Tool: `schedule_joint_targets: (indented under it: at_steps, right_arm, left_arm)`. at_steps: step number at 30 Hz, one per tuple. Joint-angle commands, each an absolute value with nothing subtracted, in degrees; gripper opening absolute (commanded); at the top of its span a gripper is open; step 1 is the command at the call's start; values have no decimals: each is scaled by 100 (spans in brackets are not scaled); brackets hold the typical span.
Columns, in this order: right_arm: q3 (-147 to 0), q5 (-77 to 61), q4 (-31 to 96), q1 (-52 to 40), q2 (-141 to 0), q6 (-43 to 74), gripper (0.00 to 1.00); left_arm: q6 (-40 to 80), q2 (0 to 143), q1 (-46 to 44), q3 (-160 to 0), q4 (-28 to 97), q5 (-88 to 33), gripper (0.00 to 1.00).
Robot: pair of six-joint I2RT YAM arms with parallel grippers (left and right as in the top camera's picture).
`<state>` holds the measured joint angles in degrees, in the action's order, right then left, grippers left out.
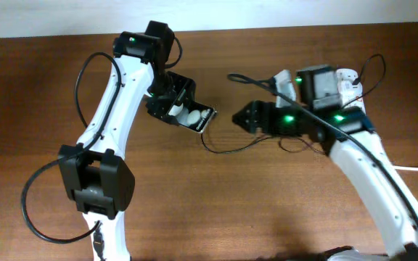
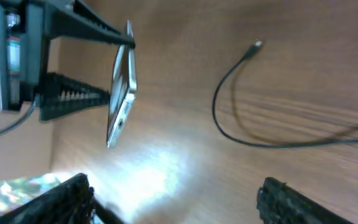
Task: Plug charger to phone and switch on socket
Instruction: 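Move the right gripper toward the phone held by the left gripper, then grasp the phone's side edge with the right gripper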
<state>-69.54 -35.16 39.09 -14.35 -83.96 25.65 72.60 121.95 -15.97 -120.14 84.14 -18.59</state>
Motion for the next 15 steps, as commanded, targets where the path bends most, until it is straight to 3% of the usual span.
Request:
schedule_joint_targets:
  at_steps: [1,15]
  right_arm:
    - [-7041,-3387,3511,-1822,-8768,3271,86]
    - [-7041,-2488,1804,-2749,-9603,5035,57]
  left_arm:
    - [7397,12213,-1616,-12202,8409,-1839,0]
    - [7397,12213,-1614,-12202,8468,-1955,0]
